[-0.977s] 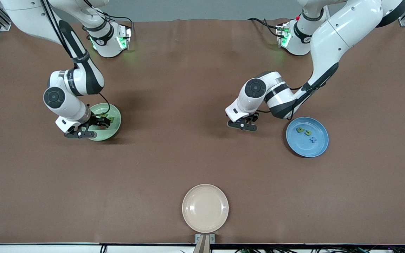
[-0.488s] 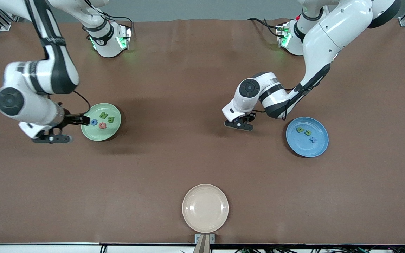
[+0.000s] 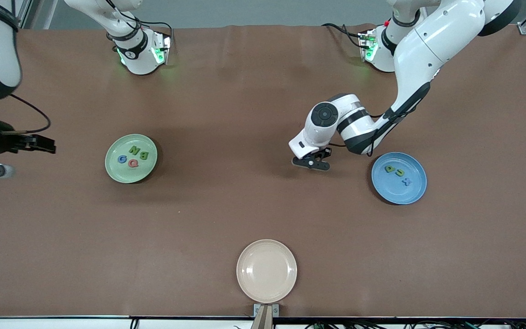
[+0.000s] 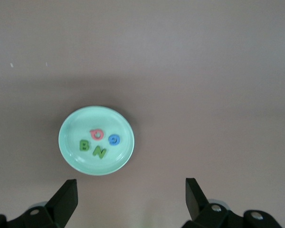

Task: Sort upper and lower case letters into plates
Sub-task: 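Release the o on the green plate while the left gripper grasps the E, then drop the E on the blue plate while the right arm returns to rest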

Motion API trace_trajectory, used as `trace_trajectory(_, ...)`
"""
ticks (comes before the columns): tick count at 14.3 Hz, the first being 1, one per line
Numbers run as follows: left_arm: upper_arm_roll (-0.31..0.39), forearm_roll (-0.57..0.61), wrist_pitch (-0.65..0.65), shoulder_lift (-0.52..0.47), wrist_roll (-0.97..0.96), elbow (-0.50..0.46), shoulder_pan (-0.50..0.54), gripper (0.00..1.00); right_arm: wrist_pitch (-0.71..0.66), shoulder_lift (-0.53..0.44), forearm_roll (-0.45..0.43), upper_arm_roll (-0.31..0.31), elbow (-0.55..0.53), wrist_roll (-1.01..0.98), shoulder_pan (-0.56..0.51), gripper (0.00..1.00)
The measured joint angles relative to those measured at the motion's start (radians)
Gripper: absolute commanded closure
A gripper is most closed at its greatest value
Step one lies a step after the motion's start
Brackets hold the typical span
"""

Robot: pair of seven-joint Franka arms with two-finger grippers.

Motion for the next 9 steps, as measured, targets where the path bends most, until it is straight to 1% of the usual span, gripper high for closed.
trace_trajectory(2, 0.0, 0.0, -0.001, 0.0, -0.013, 0.0, 0.0, 0.9, -0.026, 0.004, 0.0, 0.001, 0.056, 0.0, -0.002, 0.0)
trace_trajectory(3, 0.0, 0.0, -0.001, 0.0, -0.019, 0.001, 0.0, 0.91, -0.033, 0.007, 0.0, 0.002, 0.068, 0.0, -0.002, 0.0)
trace_trajectory(6, 0.0, 0.001, -0.04, -0.002, -0.021, 0.01, 0.0, 0.93, -0.048, 0.019, 0.004, 0.008, 0.073, 0.0, 0.0, 0.0)
trace_trajectory(7, 0.0, 0.002, -0.068, -0.007, -0.021, 0.016, 0.002, 0.95, -0.071, 0.024, 0.008, 0.012, 0.077, 0.0, 0.002, 0.0)
trace_trajectory(9, 0.0, 0.004, -0.109, -0.034, -0.017, 0.031, 0.016, 0.95, -0.126, 0.029, 0.019, 0.017, 0.092, 0.0, 0.003, 0.0)
